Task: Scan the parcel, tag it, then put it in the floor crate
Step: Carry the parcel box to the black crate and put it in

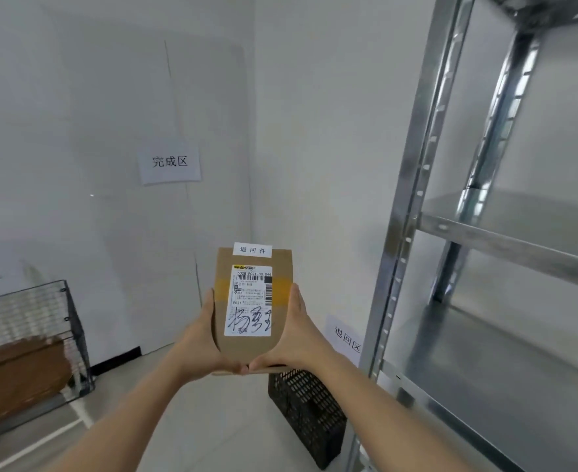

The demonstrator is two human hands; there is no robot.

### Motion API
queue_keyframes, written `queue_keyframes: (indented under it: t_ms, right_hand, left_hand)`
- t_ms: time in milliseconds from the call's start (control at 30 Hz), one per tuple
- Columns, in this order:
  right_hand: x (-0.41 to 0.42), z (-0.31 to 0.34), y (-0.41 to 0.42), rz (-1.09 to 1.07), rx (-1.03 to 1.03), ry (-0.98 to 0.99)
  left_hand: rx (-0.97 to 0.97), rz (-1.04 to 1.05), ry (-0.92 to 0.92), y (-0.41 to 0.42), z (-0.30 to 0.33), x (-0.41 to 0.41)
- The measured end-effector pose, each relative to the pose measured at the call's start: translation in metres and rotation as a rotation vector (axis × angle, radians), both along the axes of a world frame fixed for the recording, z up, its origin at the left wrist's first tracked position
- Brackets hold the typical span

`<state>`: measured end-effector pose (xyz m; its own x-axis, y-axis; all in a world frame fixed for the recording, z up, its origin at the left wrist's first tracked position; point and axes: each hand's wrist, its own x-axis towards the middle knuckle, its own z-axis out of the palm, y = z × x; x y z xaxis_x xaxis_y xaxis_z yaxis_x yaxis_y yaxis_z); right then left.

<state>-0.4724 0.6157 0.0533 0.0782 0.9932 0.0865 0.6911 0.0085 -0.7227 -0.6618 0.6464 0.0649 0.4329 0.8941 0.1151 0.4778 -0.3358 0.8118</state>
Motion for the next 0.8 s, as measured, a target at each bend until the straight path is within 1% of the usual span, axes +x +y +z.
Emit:
queue_keyframes:
  t_ms: [167, 333, 533, 667, 800]
  right_hand:
    - [-0.001, 0.001, 0.075, -0.093, 0.026, 0.099]
    - [0.024, 0.003, 0.14, -0.182, 0.036, 0.083]
    - [0.077, 0.006, 0.234, -0.258, 0.091, 0.086]
    - [0.118, 0.016, 0.301, -0.276, 0.141, 0.062]
    - [0.149, 0.03, 0.359, -0.262, 0.184, 0.075]
  left_hand:
    - [0.014, -0.099, 0.081, 0.096, 0.008, 0.003]
    - [0.024, -0.194, 0.081, 0.176, 0.012, 0.034]
    - [0.015, -0.286, 0.103, 0.28, 0.015, 0.096]
    - [0.063, -0.351, 0.045, 0.352, 0.02, 0.139]
    - [0.066, -0.396, 0.038, 0.424, 0.027, 0.175]
